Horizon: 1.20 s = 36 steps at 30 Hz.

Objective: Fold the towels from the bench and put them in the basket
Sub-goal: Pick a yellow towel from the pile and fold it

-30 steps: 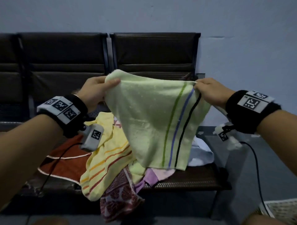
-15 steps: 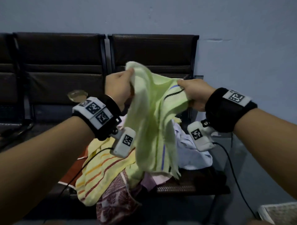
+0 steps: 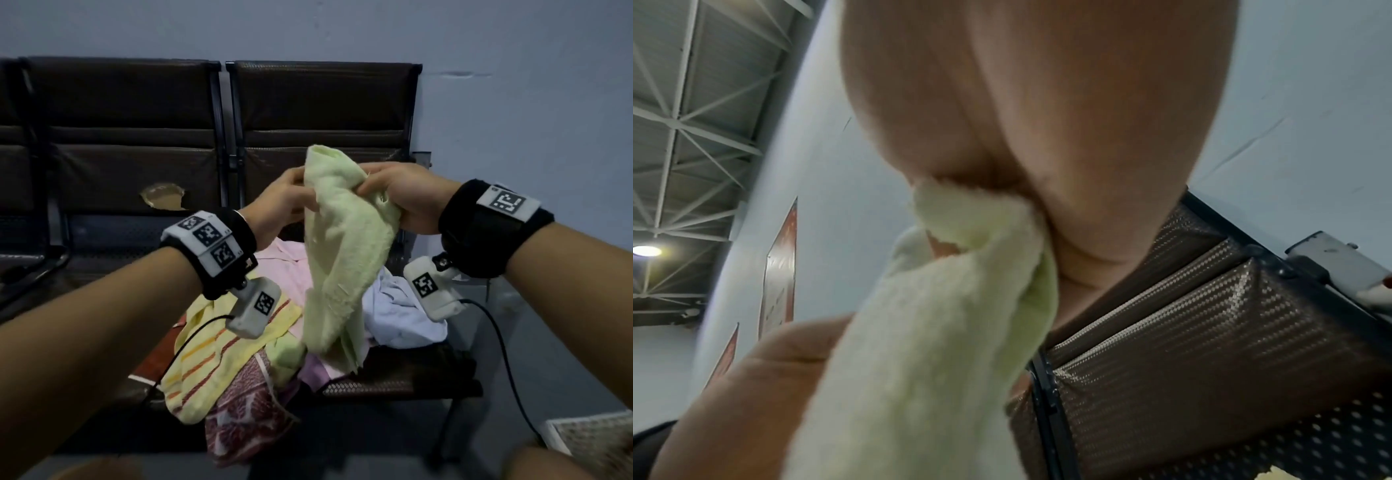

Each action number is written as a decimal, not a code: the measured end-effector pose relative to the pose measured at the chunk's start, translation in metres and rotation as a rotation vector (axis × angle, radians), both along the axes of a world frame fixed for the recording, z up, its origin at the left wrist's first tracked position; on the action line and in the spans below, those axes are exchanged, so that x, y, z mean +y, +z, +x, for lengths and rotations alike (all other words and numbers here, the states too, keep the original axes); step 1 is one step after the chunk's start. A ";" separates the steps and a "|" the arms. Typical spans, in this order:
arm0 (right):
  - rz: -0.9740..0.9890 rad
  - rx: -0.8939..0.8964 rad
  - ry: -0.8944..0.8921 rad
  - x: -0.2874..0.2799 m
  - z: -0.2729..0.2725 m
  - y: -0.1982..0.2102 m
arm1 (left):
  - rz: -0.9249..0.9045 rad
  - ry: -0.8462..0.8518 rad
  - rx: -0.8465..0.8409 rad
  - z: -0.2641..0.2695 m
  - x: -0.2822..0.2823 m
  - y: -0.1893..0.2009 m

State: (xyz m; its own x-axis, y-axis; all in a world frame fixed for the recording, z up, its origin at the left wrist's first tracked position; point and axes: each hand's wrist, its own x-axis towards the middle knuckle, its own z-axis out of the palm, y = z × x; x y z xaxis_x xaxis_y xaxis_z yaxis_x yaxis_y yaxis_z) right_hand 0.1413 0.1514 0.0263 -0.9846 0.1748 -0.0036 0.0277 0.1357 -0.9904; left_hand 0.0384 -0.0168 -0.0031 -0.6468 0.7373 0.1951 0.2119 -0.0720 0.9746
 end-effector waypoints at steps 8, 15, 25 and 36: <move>0.275 -0.223 0.063 0.045 -0.008 -0.002 | -0.184 0.006 -0.001 -0.041 0.010 0.005; 0.533 0.066 -0.465 0.085 -0.064 -0.009 | -0.148 0.321 0.314 -0.090 0.067 0.013; 0.495 0.343 -0.378 0.083 -0.060 -0.031 | 0.045 0.154 0.257 -0.101 0.041 0.001; 0.232 -0.617 0.232 0.049 0.002 -0.171 | -0.734 -0.290 -0.117 -0.059 -0.025 -0.158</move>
State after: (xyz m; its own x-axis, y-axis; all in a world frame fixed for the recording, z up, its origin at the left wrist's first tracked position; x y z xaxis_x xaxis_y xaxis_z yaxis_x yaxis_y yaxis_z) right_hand 0.1438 0.2004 -0.1450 -0.8265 0.0243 -0.5625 0.5209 0.4121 -0.7476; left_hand -0.0202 -0.0420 -0.1607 -0.3960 0.7931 -0.4628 0.1761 0.5602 0.8094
